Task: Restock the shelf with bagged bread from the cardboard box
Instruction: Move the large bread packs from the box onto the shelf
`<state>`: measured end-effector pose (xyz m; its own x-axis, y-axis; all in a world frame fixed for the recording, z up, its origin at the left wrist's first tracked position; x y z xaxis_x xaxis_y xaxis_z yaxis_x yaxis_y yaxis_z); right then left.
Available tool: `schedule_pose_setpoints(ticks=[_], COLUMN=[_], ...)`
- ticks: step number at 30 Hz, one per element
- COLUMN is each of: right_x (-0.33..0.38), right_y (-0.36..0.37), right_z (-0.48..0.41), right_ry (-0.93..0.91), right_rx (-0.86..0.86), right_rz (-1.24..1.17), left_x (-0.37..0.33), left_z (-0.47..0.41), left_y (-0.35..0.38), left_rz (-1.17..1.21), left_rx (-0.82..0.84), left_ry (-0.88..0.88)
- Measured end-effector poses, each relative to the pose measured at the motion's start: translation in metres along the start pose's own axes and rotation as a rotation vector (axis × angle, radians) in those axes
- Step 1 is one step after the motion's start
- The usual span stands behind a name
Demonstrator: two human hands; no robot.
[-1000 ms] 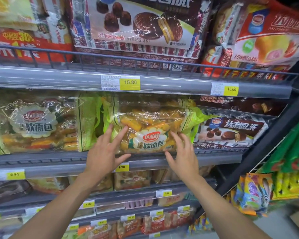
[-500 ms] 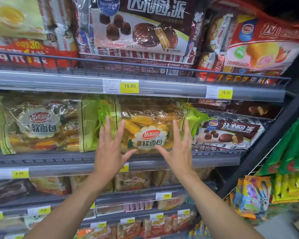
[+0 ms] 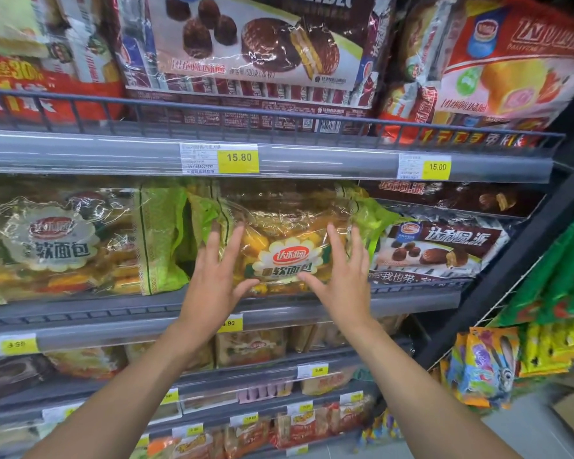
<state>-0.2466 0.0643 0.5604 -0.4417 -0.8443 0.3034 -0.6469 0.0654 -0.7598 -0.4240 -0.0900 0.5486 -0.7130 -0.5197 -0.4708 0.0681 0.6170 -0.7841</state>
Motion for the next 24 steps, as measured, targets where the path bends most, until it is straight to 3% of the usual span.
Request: schedule_pose_setpoints(ticks=[15, 24], right_x=[0.018, 0.051], right_y=[-0.042, -0.071], right_z=[0.014, 0.065], right_ry=[-0.007, -0.044], right_rx=[0.090, 0.131], right_rz=[0.015, -0.090], left_x=[-0.002, 0.019], left_z=[0.024, 0.099], left_y=[-0.042, -0.081], left_rz=[0.012, -0.085], left_rx=[0.021, 0.037], left_ry=[0.022, -0.040])
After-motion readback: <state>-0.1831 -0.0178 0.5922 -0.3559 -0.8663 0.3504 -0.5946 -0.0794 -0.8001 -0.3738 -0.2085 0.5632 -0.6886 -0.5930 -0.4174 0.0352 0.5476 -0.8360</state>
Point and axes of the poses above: each hand's wrist, its own z-axis away from the middle knuckle, its own y-axis out of the palm, x = y × z, the point moved 4 cm from there along -z, towards the middle knuckle, and after that the axes turned 14 degrees about -y, right-handed, at the moved point
